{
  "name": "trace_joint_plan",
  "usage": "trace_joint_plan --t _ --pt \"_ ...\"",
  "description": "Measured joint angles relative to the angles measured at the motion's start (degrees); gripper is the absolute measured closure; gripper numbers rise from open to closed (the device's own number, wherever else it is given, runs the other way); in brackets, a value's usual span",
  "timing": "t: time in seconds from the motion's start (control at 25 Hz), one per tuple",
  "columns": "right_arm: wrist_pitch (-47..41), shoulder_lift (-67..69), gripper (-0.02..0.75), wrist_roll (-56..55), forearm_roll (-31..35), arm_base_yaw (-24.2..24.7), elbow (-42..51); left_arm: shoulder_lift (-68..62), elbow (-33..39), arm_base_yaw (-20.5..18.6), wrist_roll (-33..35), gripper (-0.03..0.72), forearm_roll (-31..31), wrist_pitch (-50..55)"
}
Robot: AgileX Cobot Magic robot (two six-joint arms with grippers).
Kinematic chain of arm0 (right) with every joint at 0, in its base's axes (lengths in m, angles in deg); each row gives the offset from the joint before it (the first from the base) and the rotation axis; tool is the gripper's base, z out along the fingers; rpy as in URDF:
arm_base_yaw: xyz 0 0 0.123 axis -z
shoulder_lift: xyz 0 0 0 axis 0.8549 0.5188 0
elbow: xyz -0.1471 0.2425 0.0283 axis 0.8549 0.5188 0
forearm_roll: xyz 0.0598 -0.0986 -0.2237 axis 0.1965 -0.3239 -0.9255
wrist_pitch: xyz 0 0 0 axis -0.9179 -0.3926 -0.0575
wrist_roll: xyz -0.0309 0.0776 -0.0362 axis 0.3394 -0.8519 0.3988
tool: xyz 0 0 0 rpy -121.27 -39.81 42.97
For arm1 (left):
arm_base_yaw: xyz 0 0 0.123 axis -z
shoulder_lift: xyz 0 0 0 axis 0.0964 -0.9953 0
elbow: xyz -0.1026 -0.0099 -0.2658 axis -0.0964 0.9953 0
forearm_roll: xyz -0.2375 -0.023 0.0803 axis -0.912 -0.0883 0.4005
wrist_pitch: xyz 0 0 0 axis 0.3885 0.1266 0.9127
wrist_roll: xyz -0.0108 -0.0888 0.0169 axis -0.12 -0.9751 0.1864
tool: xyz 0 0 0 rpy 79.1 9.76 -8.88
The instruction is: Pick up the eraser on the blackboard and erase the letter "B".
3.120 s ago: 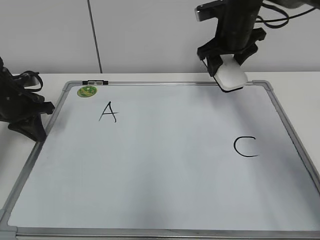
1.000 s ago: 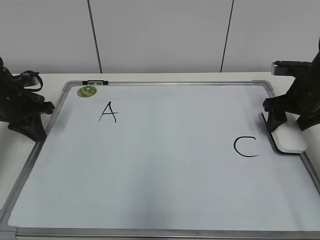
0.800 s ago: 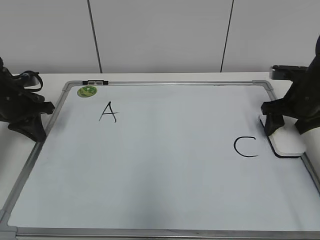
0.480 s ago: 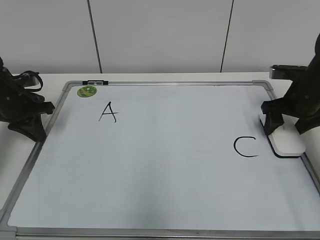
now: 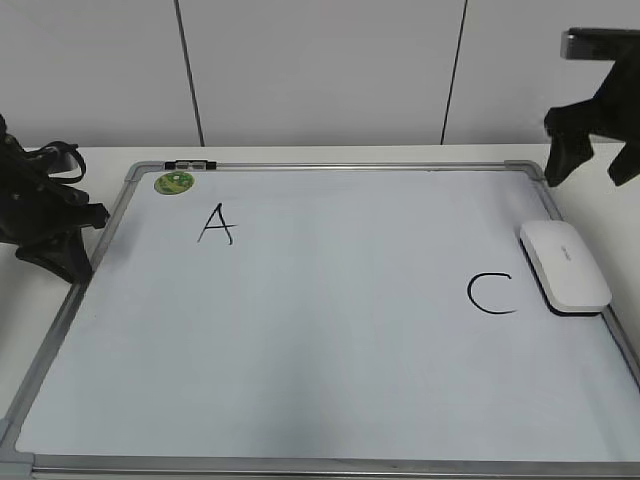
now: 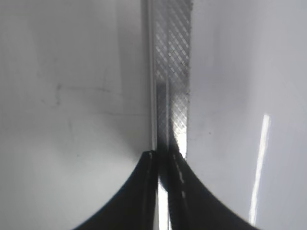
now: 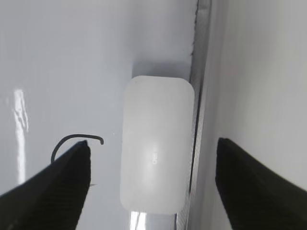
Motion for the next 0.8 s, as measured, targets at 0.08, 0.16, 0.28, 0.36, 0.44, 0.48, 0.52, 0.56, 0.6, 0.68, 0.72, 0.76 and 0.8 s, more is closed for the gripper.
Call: trace_joint_plan --t 0.08,0.16,0.28,0.36,0.44,0.48,0.52,0.56,0.6,0.68,0.72,0.76,0.8 --pt "-1.53 -1.86 0.115 0.09 -0.21 0.0 -0.55 0.0 -0.24 0.0 0.0 0.661 0.0 0.12" --pt "-3.0 -3.67 0.115 0.23 -0.3 0.0 -0.63 -0.04 -0.72 0.0 0.1 0.643 0.23 0.81" --pt "-5.32 -5.94 0.115 0.23 -0.49 0.0 -0.63 -0.14 -2.87 0.0 0.18 0.575 0.34 1.92" --pt "-6.19 -7.11 0.117 0.23 -0.58 0.0 -0.63 -0.14 -4.48 0.0 0.18 0.503 0.34 2.79" --pt "-6.73 -8.26 0.12 0.36 -0.58 0.0 -0.63 -0.14 -6.62 0.0 0.23 0.414 0.34 4.63" --pt "-7.16 -8.74 0.124 0.36 -0.58 0.0 -0.63 -0.14 -8.02 0.0 0.23 0.381 0.34 5.84" --pt "-7.78 -9.0 0.124 0.36 -0.62 0.0 -0.63 -0.14 -9.49 0.0 0.23 0.347 0.34 6.98" --pt "-8.22 -9.47 0.125 0.36 -0.62 0.0 -0.63 -0.14 -11.04 0.0 0.23 0.321 0.34 8.59" --pt "-8.62 -9.91 0.125 0.36 -0.62 0.0 -0.63 -0.14 -12.3 0.0 0.23 0.302 0.34 10.28" --pt "-8.85 -10.72 0.129 0.36 -0.62 0.0 -0.63 0.1 -14.9 0.0 0.13 0.282 0.34 12.83" --pt "-8.85 -11.28 0.131 0.36 -0.62 0.0 -0.63 0.18 -15.84 0.0 -0.12 0.277 0.34 13.66" --pt "-8.95 -11.91 0.132 0.36 -0.62 0.0 -0.63 0.62 -16.54 0.0 -0.25 0.274 0.34 13.95" --pt "-9.0 -12.7 0.133 0.36 -0.51 0.0 -0.63 1.05 -17.16 0.0 -0.37 0.272 0.48 14.37"
